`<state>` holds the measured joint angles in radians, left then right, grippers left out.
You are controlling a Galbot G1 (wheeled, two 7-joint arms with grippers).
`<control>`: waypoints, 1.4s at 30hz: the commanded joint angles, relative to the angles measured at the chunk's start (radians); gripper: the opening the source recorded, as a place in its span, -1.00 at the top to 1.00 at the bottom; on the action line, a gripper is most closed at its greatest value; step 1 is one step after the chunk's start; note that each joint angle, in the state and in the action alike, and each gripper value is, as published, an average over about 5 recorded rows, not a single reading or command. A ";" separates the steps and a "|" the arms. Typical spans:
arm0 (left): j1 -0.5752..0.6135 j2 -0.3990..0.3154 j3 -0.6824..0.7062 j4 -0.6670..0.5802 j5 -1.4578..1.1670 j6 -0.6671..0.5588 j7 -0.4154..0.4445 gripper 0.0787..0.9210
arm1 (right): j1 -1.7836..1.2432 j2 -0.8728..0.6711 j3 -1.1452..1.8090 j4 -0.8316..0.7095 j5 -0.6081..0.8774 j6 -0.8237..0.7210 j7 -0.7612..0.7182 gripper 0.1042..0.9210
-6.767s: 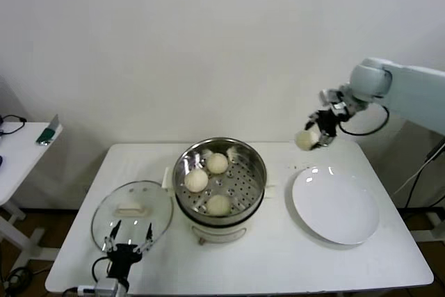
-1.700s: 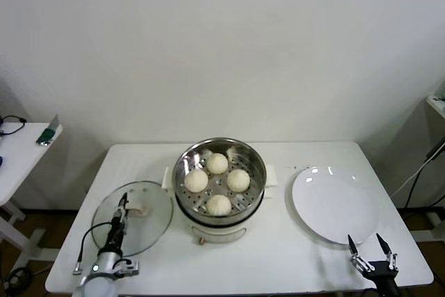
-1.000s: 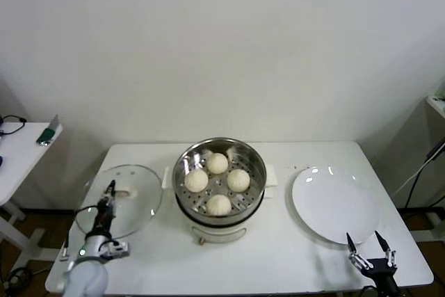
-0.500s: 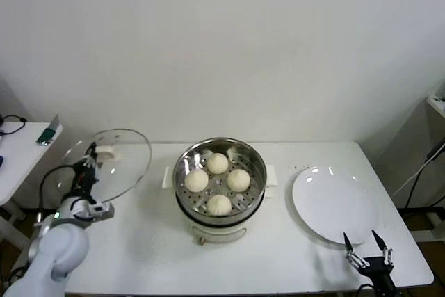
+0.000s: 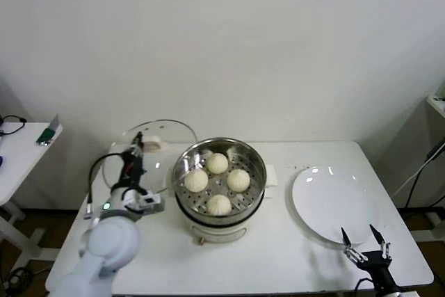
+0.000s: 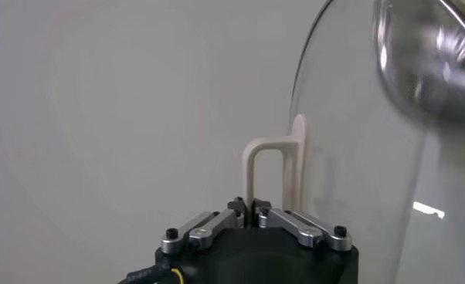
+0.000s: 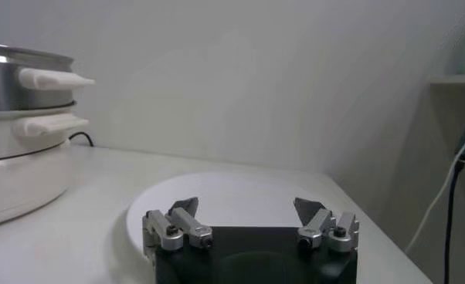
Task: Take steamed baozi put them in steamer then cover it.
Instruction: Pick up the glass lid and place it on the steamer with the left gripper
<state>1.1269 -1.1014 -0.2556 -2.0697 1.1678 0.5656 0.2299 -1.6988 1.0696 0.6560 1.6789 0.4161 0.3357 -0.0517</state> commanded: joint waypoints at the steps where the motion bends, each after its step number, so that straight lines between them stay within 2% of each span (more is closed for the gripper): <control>1: -0.074 -0.188 0.239 -0.046 0.212 0.089 0.103 0.85 | 0.011 -0.011 -0.003 -0.001 0.006 -0.002 -0.001 -0.76; 8: -0.084 -0.372 0.321 0.028 0.376 0.076 0.109 0.85 | 0.015 -0.023 -0.011 -0.017 0.020 0.012 0.000 -0.76; 11: -0.079 -0.425 0.342 0.067 0.417 0.068 0.102 0.85 | 0.014 -0.024 -0.014 -0.023 0.024 0.021 0.001 -0.76; 16: -0.072 -0.471 0.359 0.129 0.453 0.057 0.074 0.85 | 0.012 -0.028 -0.021 -0.032 0.032 0.036 -0.001 -0.76; 20: -0.059 -0.484 0.358 0.160 0.478 0.049 0.052 0.85 | 0.011 -0.031 -0.022 -0.033 0.040 0.042 -0.002 -0.76; 42: -0.013 -0.449 0.287 0.252 0.503 0.029 -0.029 0.85 | 0.009 -0.025 -0.022 -0.044 0.050 0.061 0.003 -0.76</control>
<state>1.1105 -1.5369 0.0308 -1.8386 1.6560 0.5937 0.2160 -1.6897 1.0442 0.6337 1.6378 0.4634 0.3921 -0.0501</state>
